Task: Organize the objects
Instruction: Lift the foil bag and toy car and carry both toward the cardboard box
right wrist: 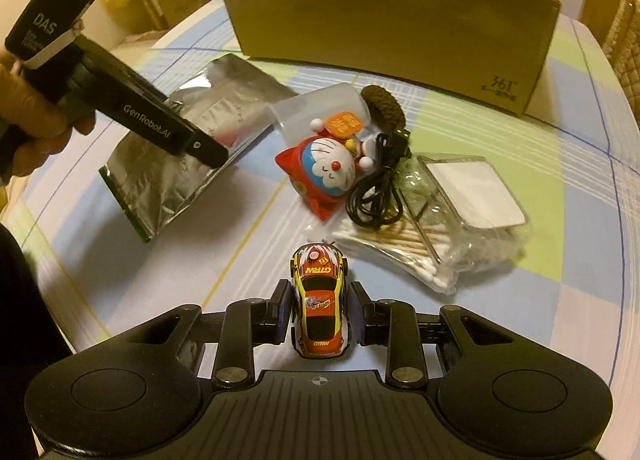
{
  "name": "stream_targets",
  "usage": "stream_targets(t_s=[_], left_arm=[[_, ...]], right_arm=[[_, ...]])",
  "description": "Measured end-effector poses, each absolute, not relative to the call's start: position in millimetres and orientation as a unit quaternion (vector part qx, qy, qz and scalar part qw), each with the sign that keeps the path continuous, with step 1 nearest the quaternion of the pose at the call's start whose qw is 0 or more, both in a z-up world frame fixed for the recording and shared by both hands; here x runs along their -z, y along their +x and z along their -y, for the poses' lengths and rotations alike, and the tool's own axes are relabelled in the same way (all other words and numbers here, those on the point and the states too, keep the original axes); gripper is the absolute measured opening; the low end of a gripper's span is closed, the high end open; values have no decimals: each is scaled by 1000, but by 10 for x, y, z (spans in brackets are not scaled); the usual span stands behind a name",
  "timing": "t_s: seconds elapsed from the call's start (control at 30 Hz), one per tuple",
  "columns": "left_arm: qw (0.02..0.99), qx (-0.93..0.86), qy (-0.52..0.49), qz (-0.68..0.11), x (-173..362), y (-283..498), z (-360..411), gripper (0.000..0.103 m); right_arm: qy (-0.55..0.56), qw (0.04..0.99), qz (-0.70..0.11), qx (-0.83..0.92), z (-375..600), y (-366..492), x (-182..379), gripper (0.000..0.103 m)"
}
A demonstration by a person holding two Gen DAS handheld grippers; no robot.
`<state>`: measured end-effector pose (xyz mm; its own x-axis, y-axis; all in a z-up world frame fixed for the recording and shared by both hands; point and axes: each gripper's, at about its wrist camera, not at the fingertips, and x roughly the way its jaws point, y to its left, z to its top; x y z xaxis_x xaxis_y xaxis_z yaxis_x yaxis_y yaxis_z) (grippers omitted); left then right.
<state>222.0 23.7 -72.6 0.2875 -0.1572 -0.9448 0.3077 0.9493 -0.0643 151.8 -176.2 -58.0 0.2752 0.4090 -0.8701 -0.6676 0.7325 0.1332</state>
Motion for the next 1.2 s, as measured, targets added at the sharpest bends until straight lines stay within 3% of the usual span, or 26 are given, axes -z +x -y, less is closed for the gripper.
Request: stream_targets(t_s=[0.17,1.2], left_arm=[[799,136,71,-581,663,2049,-303,32],[830,141,55,-537,-188,1435,-182,32]], right_arm=[[-111,796,-495,-330,1893,1489,508,27],[-85,845,-439,-294,1987,1294,-200,27]])
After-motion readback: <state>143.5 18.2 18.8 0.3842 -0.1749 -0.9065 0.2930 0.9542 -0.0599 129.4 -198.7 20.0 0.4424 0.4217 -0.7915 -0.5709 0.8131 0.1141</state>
